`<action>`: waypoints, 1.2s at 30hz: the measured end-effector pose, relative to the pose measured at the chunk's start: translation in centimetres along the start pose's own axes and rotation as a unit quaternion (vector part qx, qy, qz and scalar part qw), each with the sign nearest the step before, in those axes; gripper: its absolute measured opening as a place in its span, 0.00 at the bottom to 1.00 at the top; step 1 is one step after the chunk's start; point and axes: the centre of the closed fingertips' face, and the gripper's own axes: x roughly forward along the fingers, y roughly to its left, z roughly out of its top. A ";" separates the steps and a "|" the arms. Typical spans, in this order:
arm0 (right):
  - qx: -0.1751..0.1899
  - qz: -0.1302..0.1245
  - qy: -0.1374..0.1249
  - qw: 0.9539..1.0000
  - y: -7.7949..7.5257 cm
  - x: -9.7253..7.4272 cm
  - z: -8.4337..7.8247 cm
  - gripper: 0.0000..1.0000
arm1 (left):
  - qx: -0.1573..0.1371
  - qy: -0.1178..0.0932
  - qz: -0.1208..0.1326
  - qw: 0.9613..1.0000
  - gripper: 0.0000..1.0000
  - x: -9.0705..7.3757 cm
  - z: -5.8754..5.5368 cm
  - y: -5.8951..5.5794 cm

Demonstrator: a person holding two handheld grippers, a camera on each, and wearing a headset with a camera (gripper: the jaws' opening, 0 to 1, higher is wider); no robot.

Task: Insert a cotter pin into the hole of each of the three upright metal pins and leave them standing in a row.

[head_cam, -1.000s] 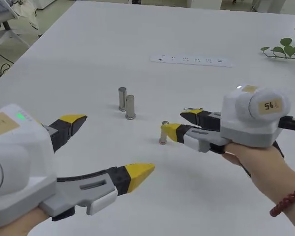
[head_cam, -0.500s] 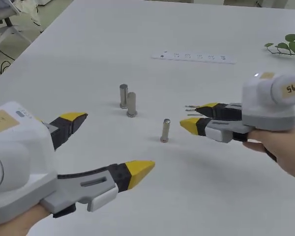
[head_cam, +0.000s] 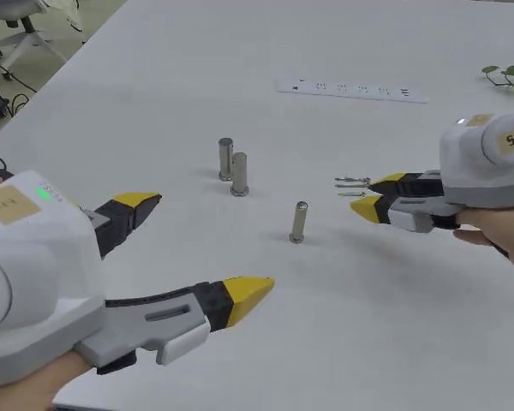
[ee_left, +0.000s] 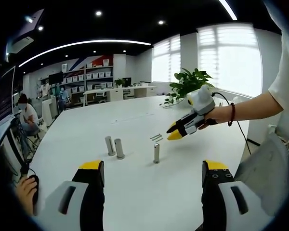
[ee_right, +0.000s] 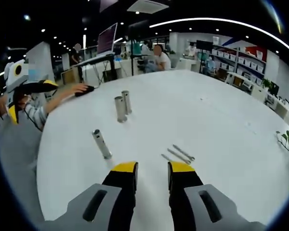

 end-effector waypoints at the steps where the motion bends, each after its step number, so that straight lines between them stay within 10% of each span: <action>1: 0.000 0.000 0.004 1.000 -0.2 0.1 -0.1 0.27 | -0.001 0.000 0.000 1.000 0.83 0.0 0.0 0.0; 36: -0.086 0.058 0.130 0.986 -3.7 4.0 -1.9 0.14 | -0.005 0.018 0.000 1.000 0.78 0.8 -0.9 0.5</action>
